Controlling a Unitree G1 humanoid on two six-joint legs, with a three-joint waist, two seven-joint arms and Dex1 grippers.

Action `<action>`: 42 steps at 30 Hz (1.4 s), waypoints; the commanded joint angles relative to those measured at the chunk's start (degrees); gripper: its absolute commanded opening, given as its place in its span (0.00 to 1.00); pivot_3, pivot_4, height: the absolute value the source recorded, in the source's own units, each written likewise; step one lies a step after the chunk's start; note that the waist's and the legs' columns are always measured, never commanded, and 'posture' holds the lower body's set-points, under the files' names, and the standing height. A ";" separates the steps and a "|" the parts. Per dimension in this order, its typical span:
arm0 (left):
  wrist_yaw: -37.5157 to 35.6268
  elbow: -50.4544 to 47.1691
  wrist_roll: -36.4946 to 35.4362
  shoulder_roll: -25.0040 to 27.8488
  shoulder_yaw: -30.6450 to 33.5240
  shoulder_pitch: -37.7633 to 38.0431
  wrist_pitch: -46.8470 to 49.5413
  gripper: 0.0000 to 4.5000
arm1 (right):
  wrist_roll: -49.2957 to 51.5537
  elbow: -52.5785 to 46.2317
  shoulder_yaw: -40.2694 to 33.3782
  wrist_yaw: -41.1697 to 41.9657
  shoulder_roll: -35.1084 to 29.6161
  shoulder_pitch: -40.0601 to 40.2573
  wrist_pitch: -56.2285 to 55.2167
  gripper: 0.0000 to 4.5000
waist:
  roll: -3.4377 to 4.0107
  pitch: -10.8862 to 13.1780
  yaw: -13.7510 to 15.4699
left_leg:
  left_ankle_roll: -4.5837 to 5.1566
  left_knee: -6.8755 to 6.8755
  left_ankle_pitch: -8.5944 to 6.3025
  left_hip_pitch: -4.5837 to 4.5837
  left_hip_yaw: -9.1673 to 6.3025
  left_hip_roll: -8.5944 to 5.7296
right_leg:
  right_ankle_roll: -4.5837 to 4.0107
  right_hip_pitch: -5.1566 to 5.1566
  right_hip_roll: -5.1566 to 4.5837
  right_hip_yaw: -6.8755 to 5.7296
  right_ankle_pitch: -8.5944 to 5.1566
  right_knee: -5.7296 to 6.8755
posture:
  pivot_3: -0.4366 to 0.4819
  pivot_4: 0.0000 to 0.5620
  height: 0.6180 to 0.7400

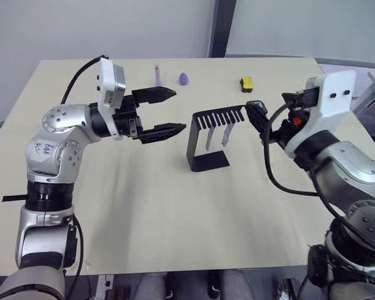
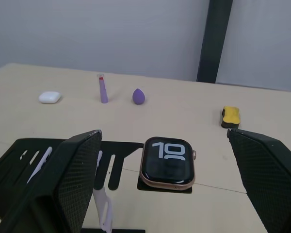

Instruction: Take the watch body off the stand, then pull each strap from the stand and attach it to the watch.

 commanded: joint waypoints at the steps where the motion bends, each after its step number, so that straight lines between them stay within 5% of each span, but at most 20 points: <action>1: -0.06 -1.35 0.31 -0.34 0.32 -1.32 -0.90 0.98 | -3.75 0.64 0.53 -3.10 1.74 -2.19 0.40 0.97 | 0.00 0.00 -0.02 | 0.00 0.00 0.00 -0.03 0.01 0.00 | 0.00 -0.05 0.00 0.01 0.00 0.02 | 0.48 0.27 1.00; 32: 2.63 -3.61 -0.20 -1.10 1.41 -2.27 1.64 0.98 | -14.97 1.79 0.59 2.91 8.69 -6.46 9.80 0.97 | 0.00 0.00 -1.37 | 0.00 -0.23 0.03 -0.10 0.26 0.02 | 0.00 -0.39 0.04 0.25 0.00 0.10 | 0.48 0.27 1.00; 35: 2.72 -3.69 -0.29 -1.12 1.40 -2.40 1.68 1.00 | -15.48 1.79 0.76 3.90 8.62 -6.09 9.71 0.70 | 0.00 0.00 -1.36 | 0.00 -0.23 0.03 -0.10 0.28 0.01 | 0.00 -0.39 0.04 0.27 0.00 0.10 | 0.48 0.27 1.00; 42: 2.63 -3.80 -0.44 -1.08 1.42 -2.38 1.59 1.00 | -16.85 1.81 1.28 5.80 8.63 -5.51 9.09 0.70 | 0.00 0.00 -1.36 | -0.01 -0.23 0.03 -0.09 0.29 0.01 | 0.00 -0.39 0.04 0.29 0.00 0.09 | 0.48 0.27 1.00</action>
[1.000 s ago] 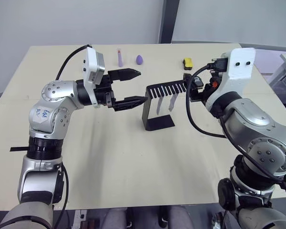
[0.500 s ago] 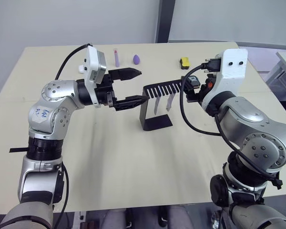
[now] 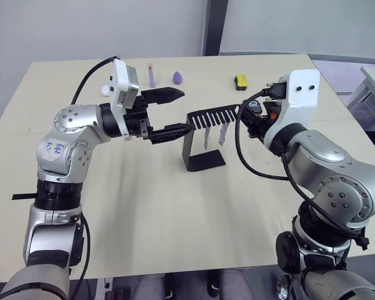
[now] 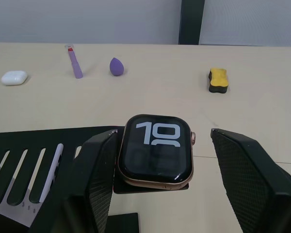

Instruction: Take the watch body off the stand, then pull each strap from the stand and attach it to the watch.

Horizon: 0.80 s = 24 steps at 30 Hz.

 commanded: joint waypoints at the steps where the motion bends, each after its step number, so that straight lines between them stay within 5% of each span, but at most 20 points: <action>1: 0.10 -2.24 -0.81 0.20 1.55 -1.69 -0.59 1.00 | -1.21 -1.87 -0.20 1.25 -0.07 0.09 -0.85 0.70 | 0.00 0.00 0.00 | 0.00 0.00 0.00 0.00 0.00 0.00 | 0.00 0.00 0.00 0.00 0.00 0.00 | 0.48 0.27 1.00; 10: 0.15 -2.11 -0.56 0.10 1.53 -1.72 -1.16 1.00 | -2.29 -1.95 -0.13 2.83 0.84 0.26 -1.29 0.70 | 0.00 0.00 0.00 | 0.00 -0.01 0.00 0.01 0.01 0.00 | 0.00 0.00 0.00 0.00 0.00 0.00 | 0.48 0.27 1.00; 15: 0.27 -1.88 -0.48 0.11 1.62 -1.86 -1.45 1.00 | -2.52 -2.12 -0.38 3.66 1.09 -0.03 -1.56 0.35 | 0.00 0.00 0.01 | 0.00 -0.03 0.00 0.01 0.02 0.00 | 0.00 -0.01 0.00 0.01 0.00 0.00 | 0.48 0.27 1.00; 24: 0.18 -1.62 -0.55 0.29 1.95 -1.50 -1.59 1.00 | -1.72 -3.24 -1.61 6.11 0.47 -2.49 -0.44 0.35 | 0.00 0.00 0.00 | -0.01 -0.07 0.00 0.00 0.03 0.00 | 0.00 -0.04 0.00 0.02 0.00 -0.01 | 0.48 0.27 1.00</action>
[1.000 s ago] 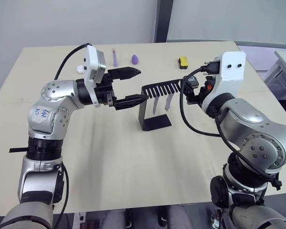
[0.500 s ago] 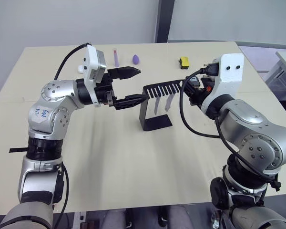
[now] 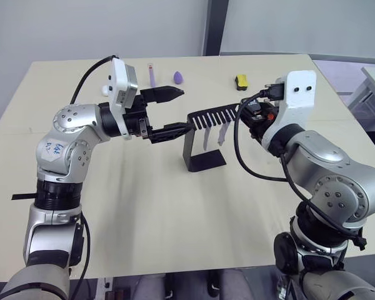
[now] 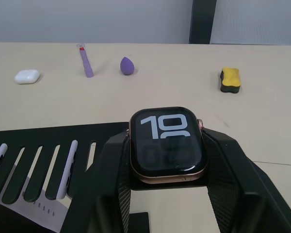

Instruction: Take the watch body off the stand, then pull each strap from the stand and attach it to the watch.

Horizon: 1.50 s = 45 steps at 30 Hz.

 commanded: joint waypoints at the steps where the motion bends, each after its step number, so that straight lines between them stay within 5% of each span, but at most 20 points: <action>1: 0.15 -1.70 -0.58 0.26 1.73 -1.44 -0.92 1.00 | 0.21 -3.36 -1.70 1.68 -0.71 -2.29 -0.39 0.35 | 0.00 0.00 0.00 | 0.00 -0.01 0.00 0.00 0.00 0.00 | 0.00 0.00 0.00 0.00 0.00 -0.01 | 0.48 0.27 1.00; 22: -0.07 -2.62 -0.86 -0.30 1.22 -1.20 -0.83 1.00 | -0.31 -4.80 -4.85 3.11 -0.89 -3.09 1.60 0.35 | 0.00 0.00 -0.02 | -0.01 -0.06 0.01 0.01 0.04 0.00 | 0.00 -0.02 0.00 0.02 0.00 -0.02 | 0.48 0.27 1.00; 29: -0.66 -6.15 -4.31 0.18 1.76 0.00 3.11 1.00 | 4.82 -6.94 -12.32 11.89 -9.65 -4.11 4.63 0.35 | 0.00 0.00 0.11 | 0.00 -0.06 0.01 0.01 0.04 -0.01 | 0.00 -0.02 0.00 0.04 0.00 -0.04 | 0.48 0.27 1.00; 34: -3.55 -10.95 -10.71 2.62 2.38 2.72 9.50 1.00 | 11.38 -9.42 -22.51 24.29 -21.23 7.34 4.66 0.35 | -0.02 0.01 0.27 | 0.04 -0.14 -0.02 0.00 -0.05 -0.02 | 0.01 0.07 0.00 -0.03 0.00 -0.25 | 0.48 0.27 1.00; 38: -6.06 -12.78 -9.86 5.13 0.49 6.15 9.42 1.00 | 12.32 -8.84 -27.70 30.10 -24.21 23.33 -0.74 0.35 | -0.04 0.02 0.11 | 0.03 -0.17 -0.02 0.06 0.00 -0.04 | 0.03 0.11 0.00 0.00 0.02 -0.27 | 0.48 0.27 1.00; 42: -8.14 -14.39 -7.74 5.79 -2.33 9.64 7.32 1.00 | 4.84 -3.87 -22.64 31.62 -24.91 40.28 -15.19 0.35 | -0.05 0.02 0.22 | -0.02 -0.18 0.01 0.14 0.03 -0.01 | 0.03 0.14 0.05 0.04 0.01 -0.24 | 0.48 0.27 1.00; 45: -8.97 -14.62 -5.45 5.51 -4.37 11.07 4.90 1.00 | 0.40 1.33 -16.89 32.06 -24.03 45.25 -25.65 0.35 | -0.05 0.02 0.07 | -0.01 -0.16 0.02 0.18 0.14 -0.03 | 0.03 0.14 0.05 0.18 0.02 -0.27 | 0.48 0.27 1.00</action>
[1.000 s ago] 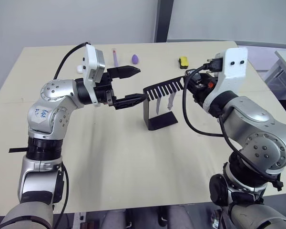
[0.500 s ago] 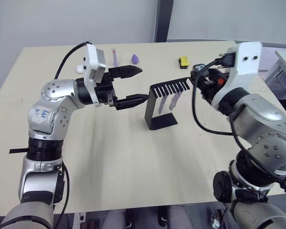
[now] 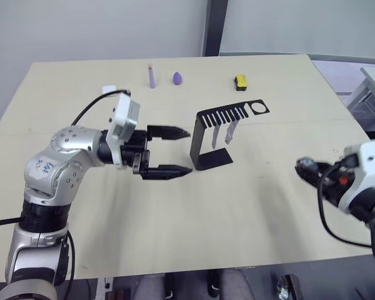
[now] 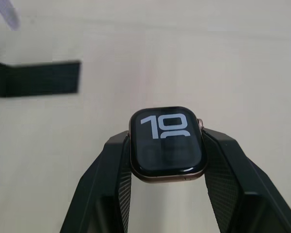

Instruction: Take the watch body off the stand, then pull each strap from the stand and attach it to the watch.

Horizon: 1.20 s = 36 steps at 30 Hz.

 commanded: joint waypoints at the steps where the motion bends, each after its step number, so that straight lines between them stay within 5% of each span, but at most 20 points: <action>1: -1.46 -2.39 2.04 -0.03 -1.46 0.26 -3.17 1.00 | -4.39 4.06 4.57 1.35 0.41 1.49 -11.87 0.35 | 0.00 0.00 -0.04 | 0.00 -0.01 0.00 0.00 0.01 0.01 | 0.00 -0.02 0.00 0.02 0.00 0.02 | 0.48 0.27 1.00; 12: -1.23 -2.70 3.41 -0.91 -2.85 0.67 -4.94 1.00 | -10.98 22.82 13.28 1.98 -0.26 -0.68 -27.29 0.35 | 0.00 0.00 0.25 | -0.02 0.06 0.01 0.00 0.00 0.05 | 0.00 -0.01 0.09 0.11 0.00 0.04 | 0.48 0.27 1.00; 31: 0.12 -1.11 3.49 -1.50 -1.79 -0.10 -5.55 1.00 | -9.68 29.45 13.92 3.80 -1.17 -2.43 -27.54 0.35 | 0.00 0.00 0.26 | -0.02 0.10 0.01 0.02 -0.01 0.07 | 0.00 -0.01 0.09 0.12 0.00 0.13 | 0.48 0.27 1.00; 36: 1.50 -2.51 1.88 -0.03 0.29 3.05 -3.09 1.00 | -9.39 27.12 13.10 6.11 -3.51 0.90 -27.87 0.87 | 0.01 0.00 0.38 | -0.02 0.11 0.01 0.02 -0.02 0.07 | 0.00 -0.01 0.09 0.12 0.00 0.14 | 0.48 0.27 1.00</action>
